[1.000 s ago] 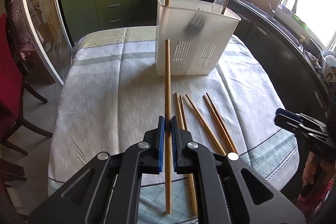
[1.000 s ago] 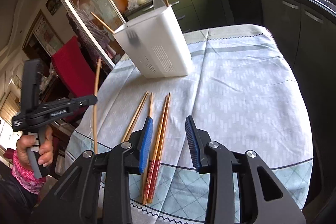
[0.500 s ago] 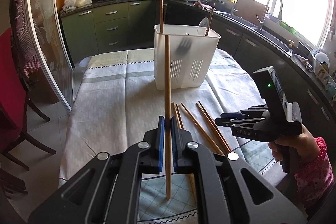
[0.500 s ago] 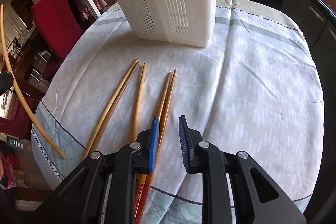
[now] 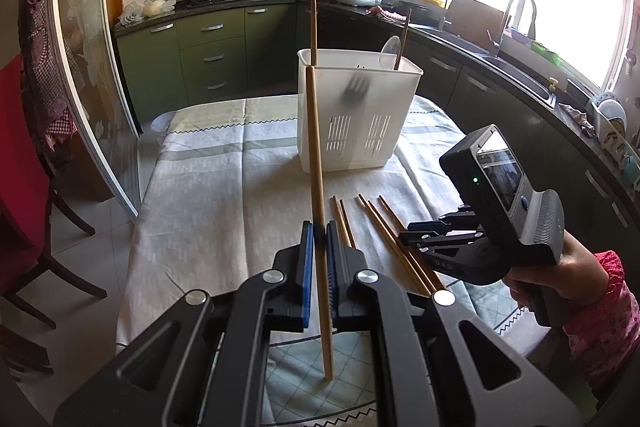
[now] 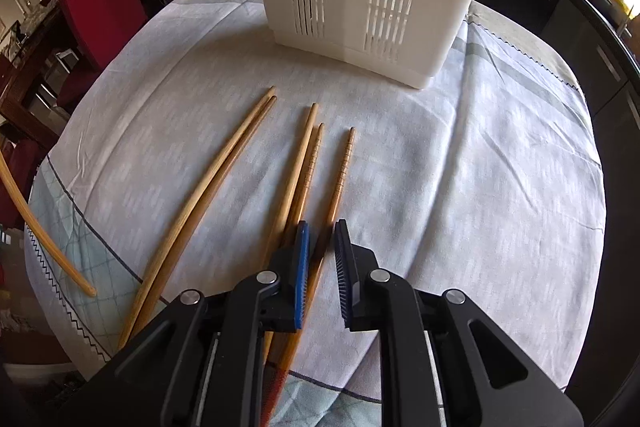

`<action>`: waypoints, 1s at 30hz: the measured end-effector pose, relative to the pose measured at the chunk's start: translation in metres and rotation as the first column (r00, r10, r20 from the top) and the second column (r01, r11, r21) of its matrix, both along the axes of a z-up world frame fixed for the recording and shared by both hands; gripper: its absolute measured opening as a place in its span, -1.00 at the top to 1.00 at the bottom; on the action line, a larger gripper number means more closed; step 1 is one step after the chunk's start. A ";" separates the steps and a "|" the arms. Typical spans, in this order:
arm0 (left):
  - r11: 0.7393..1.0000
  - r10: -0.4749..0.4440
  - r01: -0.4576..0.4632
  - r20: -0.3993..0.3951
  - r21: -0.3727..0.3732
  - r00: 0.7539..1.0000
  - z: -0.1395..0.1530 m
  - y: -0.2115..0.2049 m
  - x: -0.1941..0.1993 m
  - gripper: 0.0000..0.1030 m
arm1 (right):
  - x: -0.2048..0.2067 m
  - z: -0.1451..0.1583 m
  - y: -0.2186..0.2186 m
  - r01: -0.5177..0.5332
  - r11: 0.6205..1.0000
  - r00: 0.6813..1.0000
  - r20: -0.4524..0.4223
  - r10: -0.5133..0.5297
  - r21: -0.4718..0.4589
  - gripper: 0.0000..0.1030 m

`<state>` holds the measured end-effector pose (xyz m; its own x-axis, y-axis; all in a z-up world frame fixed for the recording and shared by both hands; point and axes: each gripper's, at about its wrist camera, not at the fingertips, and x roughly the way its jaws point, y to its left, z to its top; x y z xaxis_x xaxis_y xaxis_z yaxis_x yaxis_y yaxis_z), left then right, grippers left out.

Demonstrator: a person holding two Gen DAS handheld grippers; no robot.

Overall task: Organize utensils
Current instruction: 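Grasp a wooden chopstick with the right gripper while the left gripper holds its chopstick, then lower the chopstick into the white holder and open the left gripper while the right gripper carries its chopstick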

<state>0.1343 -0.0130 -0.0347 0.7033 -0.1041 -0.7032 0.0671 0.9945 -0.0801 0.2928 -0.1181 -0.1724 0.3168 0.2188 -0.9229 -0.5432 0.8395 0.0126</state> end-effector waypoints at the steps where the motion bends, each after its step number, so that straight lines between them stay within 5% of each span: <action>1: 1.000 0.000 0.000 0.000 0.000 1.000 0.000 -0.001 0.000 0.87 | 0.002 -0.001 0.001 0.003 1.000 1.000 0.003 -0.003 0.000 0.81; 7: 1.000 0.007 -0.007 -0.002 -0.010 1.000 0.000 0.003 0.000 0.87 | -0.001 0.008 -0.006 0.028 0.998 0.999 0.030 -0.030 0.057 0.86; 18: 1.000 0.000 0.000 0.024 -0.006 1.000 0.009 0.001 -0.005 0.88 | -0.037 0.098 -0.062 0.035 0.959 0.972 0.213 -0.099 0.283 0.86; 30: 1.000 0.000 0.000 0.048 0.000 0.999 0.016 -0.001 -0.010 0.88 | -0.095 0.142 -0.094 0.016 0.940 0.934 0.329 -0.136 0.341 0.86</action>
<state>0.1245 -0.0137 -0.0186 0.7359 -0.1044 -0.6690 0.0712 0.9945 -0.0768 0.1978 -0.2116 -0.0304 0.6279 0.4514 -0.6339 -0.4983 0.8589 0.1181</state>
